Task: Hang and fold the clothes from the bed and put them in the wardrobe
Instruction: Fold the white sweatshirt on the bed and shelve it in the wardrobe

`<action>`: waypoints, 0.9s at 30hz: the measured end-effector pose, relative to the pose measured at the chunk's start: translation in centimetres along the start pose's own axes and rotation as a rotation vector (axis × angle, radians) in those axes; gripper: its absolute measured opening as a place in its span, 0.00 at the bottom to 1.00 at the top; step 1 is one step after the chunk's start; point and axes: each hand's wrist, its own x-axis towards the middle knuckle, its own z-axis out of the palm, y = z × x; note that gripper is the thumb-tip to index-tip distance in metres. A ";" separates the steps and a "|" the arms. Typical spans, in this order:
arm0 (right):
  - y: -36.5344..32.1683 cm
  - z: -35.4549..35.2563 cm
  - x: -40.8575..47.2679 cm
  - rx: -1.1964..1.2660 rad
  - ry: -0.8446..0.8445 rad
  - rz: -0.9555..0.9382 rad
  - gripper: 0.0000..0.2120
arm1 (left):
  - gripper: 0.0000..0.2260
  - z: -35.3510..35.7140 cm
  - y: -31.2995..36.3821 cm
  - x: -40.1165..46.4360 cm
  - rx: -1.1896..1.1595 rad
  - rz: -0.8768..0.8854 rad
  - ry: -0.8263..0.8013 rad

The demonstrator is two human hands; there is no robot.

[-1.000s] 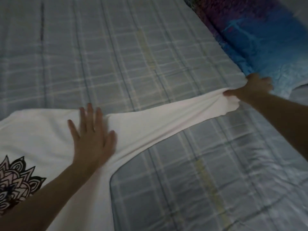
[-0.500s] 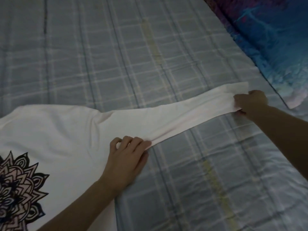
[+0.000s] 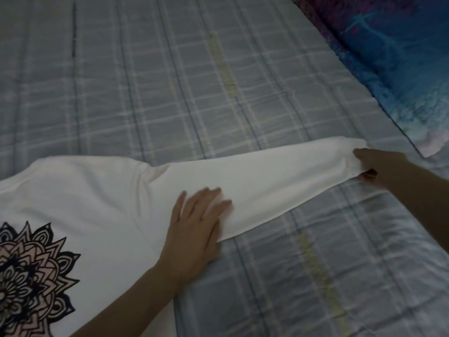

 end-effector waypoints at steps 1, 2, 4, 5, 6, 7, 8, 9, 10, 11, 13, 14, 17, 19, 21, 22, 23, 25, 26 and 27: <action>0.2 -0.1 0.1 -0.006 -0.004 -0.007 0.13 | 0.22 0.2 0.3 -0.2 0.047 -0.109 -0.009; 0.2 0.0 -0.3 -0.040 0.019 -0.046 0.09 | 0.23 0.6 0.5 -0.4 0.083 -0.178 -0.038; 0.0 0.1 -1.4 -0.140 0.111 -0.210 0.08 | 0.25 1.8 0.7 -0.6 0.120 -0.207 -0.130; -0.2 0.3 -2.3 -0.194 0.168 -0.322 0.10 | 0.26 2.0 0.5 -0.6 0.113 -0.210 -0.167; -0.4 0.8 -3.8 -0.230 0.210 -0.432 0.14 | 0.26 2.0 0.3 -0.5 0.085 -0.213 -0.197; -0.6 1.5 -5.6 -0.242 0.204 -0.533 0.15 | 0.26 1.5 0.0 -0.3 0.041 -0.219 -0.225; -0.6 2.5 -7.4 -0.247 0.165 -0.626 0.15 | 0.26 1.2 -0.4 0.0 -0.021 -0.230 -0.251; -0.6 3.7 -9.6 -0.261 0.103 -0.716 0.12 | 0.24 0.6 -0.6 0.5 -0.103 -0.257 -0.272; -0.4 5.0 -12.2 -0.288 0.040 -0.801 0.09 | 0.22 -0.4 -0.7 1.1 -0.219 -0.309 -0.295; 0.1 6.3 -14.8 -0.299 -0.036 -0.881 0.06 | 0.19 -2.0 -0.5 1.8 -0.402 -0.397 -0.313; 1.4 8.9 -21.0 -0.283 -0.198 -1.008 0.04 | 0.17 -6.9 -0.1 2.7 -1.045 -0.703 -0.158; 2.4 10.3 -24.0 -0.271 -0.274 -1.055 0.04 | 0.20 -9.4 -0.3 2.6 -1.316 -0.813 -0.086; 5.9 14.1 -32.4 -0.289 -0.479 -1.116 0.03 | 0.28 -14.9 -2.7 0.3 -1.594 -0.850 -0.076; 8.7 16.3 -37.1 -0.389 -0.687 -1.140 0.07 | 0.24 -17.2 -4.7 -3.2 -1.527 -0.831 -0.065; 11.7 17.8 -40.9 -0.494 -0.928 -1.154 0.15 | 0.17 -18.3 -7.4 -7.2 -1.452 -0.857 0.019; 13.1 18.3 -42.1 -0.533 -1.012 -1.190 0.19 | 0.13 -18.4 -9.0 -9.2 -1.451 -0.889 0.090; 14.3 18.7 -42.8 -0.579 -1.034 -1.275 0.21 | 0.11 -18.5 -10.6 -11.2 -1.455 -0.923 0.169; 16.2 19.4 -42.9 -0.683 -0.906 -1.485 0.24 | 0.14 -19.2 -13.8 -14.2 -1.439 -0.992 0.275; 16.9 19.6 -42.5 -0.717 -0.824 -1.506 0.26 | 0.14 -19.6 -15.4 -15.4 -1.426 -1.026 0.292; 17.5 19.9 -42.0 -0.757 -0.747 -1.461 0.27 | 0.14 -20.0 -16.9 -16.4 -1.415 -1.053 0.297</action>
